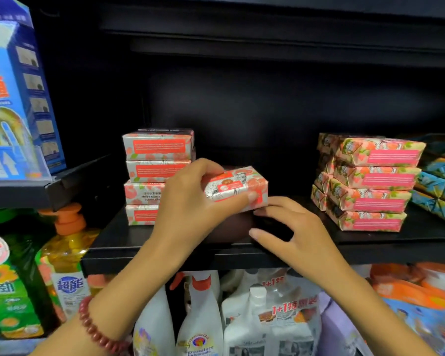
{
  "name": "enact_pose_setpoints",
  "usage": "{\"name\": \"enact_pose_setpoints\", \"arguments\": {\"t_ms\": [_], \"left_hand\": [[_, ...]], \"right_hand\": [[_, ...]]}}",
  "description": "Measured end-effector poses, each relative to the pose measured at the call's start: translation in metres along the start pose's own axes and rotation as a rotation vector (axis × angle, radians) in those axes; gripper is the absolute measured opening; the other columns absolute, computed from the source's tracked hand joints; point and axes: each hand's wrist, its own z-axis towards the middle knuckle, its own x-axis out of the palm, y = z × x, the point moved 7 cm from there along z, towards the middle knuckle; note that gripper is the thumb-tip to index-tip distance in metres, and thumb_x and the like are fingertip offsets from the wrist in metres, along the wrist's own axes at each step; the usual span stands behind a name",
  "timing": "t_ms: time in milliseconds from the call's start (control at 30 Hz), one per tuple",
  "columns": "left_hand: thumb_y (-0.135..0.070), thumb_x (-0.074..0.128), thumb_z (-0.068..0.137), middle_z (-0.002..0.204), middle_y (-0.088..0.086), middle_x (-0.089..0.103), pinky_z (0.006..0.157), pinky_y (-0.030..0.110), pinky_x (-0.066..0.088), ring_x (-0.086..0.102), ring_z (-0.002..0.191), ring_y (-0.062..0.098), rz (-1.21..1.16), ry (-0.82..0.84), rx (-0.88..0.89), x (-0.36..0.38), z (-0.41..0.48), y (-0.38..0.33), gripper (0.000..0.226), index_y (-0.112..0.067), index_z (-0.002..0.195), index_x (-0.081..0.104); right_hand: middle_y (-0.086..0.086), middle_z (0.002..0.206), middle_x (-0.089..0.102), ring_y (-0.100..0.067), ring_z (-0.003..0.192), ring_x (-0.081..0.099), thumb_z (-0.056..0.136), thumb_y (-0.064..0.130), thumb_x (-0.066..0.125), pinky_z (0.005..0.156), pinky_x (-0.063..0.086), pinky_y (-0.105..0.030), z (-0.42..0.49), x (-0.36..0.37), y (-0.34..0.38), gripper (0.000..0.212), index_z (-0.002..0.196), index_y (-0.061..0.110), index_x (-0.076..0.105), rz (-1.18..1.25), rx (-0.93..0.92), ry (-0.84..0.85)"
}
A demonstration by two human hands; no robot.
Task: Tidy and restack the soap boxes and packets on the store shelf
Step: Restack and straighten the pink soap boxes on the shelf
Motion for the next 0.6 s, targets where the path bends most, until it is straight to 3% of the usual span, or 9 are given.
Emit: {"name": "enact_pose_setpoints", "arguments": {"t_ms": [100,233,333,500,600], "left_hand": [[-0.052,0.080,0.064,0.093,-0.010,0.064,0.074,0.031,0.052,0.060,0.086,0.004,0.043,0.007,0.030,0.019,0.018,-0.003,0.052,-0.020,0.102,0.063],[-0.055,0.076,0.067,0.105,-0.012,0.057,0.071,0.013,0.044,0.055,0.093,0.004,0.080,0.024,0.028,0.042,0.041,0.000,0.065,-0.021,0.118,0.055],[-0.054,0.075,0.069,0.107,-0.008,0.057,0.071,0.011,0.041,0.054,0.093,0.005,0.175,0.069,0.040,0.056,0.058,0.005,0.065,-0.019,0.120,0.054],[-0.053,0.073,0.072,0.108,0.001,0.064,0.080,0.027,0.051,0.060,0.093,0.011,0.277,0.142,-0.016,0.067,0.072,0.021,0.064,-0.011,0.118,0.060],[-0.049,0.071,0.076,0.108,0.004,0.066,0.086,0.032,0.050,0.061,0.098,0.016,0.324,0.179,0.000,0.066,0.076,0.019,0.059,-0.009,0.118,0.062]], "right_hand": [[0.019,0.113,0.059,0.008,0.107,0.051,0.073,0.050,0.072,0.092,0.038,-0.008,-0.011,0.002,0.000,0.043,0.108,0.025,0.069,-0.004,-0.004,0.119],[0.016,0.117,0.061,0.002,0.110,0.052,0.073,0.047,0.072,0.096,0.041,-0.020,-0.017,0.005,-0.003,0.045,0.112,0.026,0.067,-0.117,-0.008,0.147],[0.016,0.119,0.061,0.001,0.112,0.051,0.073,0.047,0.072,0.097,0.040,-0.019,-0.017,0.006,-0.004,0.046,0.113,0.026,0.067,-0.132,-0.011,0.142],[0.017,0.120,0.060,0.001,0.112,0.050,0.075,0.050,0.069,0.093,0.037,-0.014,-0.021,0.008,-0.004,0.047,0.116,0.027,0.065,-0.175,-0.011,0.145],[0.016,0.121,0.060,-0.001,0.112,0.051,0.077,0.050,0.067,0.090,0.035,-0.013,-0.023,0.009,-0.003,0.047,0.118,0.027,0.064,-0.197,-0.009,0.150]]}}
